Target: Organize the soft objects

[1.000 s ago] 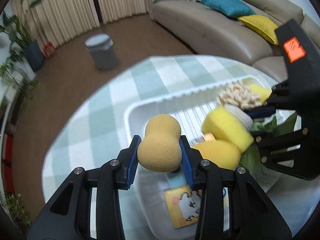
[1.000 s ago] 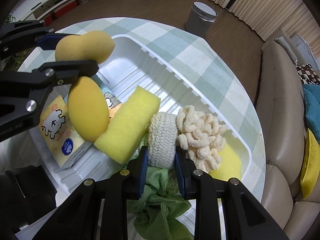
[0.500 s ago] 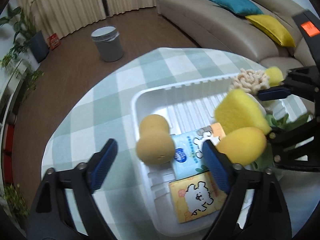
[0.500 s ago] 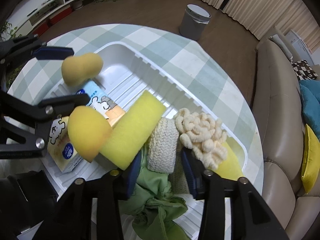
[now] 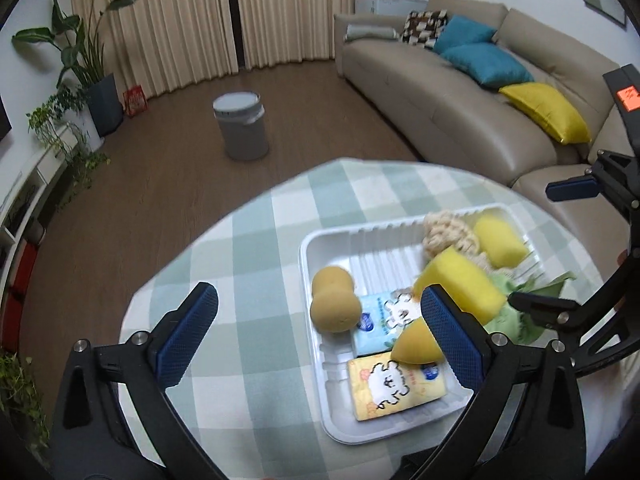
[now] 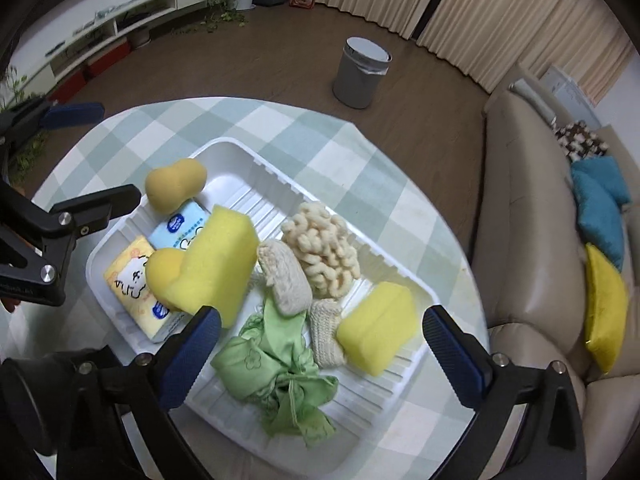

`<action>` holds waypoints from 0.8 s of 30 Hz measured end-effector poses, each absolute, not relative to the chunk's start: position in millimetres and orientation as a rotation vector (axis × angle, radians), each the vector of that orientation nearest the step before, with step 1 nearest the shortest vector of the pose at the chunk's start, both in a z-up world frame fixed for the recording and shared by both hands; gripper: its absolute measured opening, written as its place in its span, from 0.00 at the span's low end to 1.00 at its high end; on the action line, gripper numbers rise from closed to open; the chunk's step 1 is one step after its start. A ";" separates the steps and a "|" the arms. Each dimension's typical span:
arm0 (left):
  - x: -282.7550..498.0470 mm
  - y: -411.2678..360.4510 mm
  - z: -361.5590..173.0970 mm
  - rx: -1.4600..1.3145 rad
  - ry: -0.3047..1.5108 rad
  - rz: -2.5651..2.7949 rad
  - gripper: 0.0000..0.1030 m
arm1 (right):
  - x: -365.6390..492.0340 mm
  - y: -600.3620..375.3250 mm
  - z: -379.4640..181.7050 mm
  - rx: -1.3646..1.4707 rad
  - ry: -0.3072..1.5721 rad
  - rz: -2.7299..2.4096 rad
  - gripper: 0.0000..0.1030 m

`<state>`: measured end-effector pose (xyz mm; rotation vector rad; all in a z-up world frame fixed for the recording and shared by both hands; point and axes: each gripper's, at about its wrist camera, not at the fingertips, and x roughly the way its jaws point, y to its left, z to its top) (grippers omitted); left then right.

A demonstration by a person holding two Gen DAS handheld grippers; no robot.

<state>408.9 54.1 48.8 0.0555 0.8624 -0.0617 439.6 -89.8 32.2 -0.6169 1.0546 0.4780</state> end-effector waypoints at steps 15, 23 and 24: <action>342.4 42.5 102.8 0.095 0.741 -0.038 1.00 | 400.8 -126.8 111.4 -0.458 0.928 0.420 1.00; 278.7 31.3 107.6 0.085 0.723 0.027 1.00 | 345.1 -160.4 142.1 -0.286 0.834 0.386 1.00; 267.5 30.1 107.1 0.077 0.726 0.058 1.00 | 332.9 -165.1 144.9 -0.264 0.812 0.377 1.00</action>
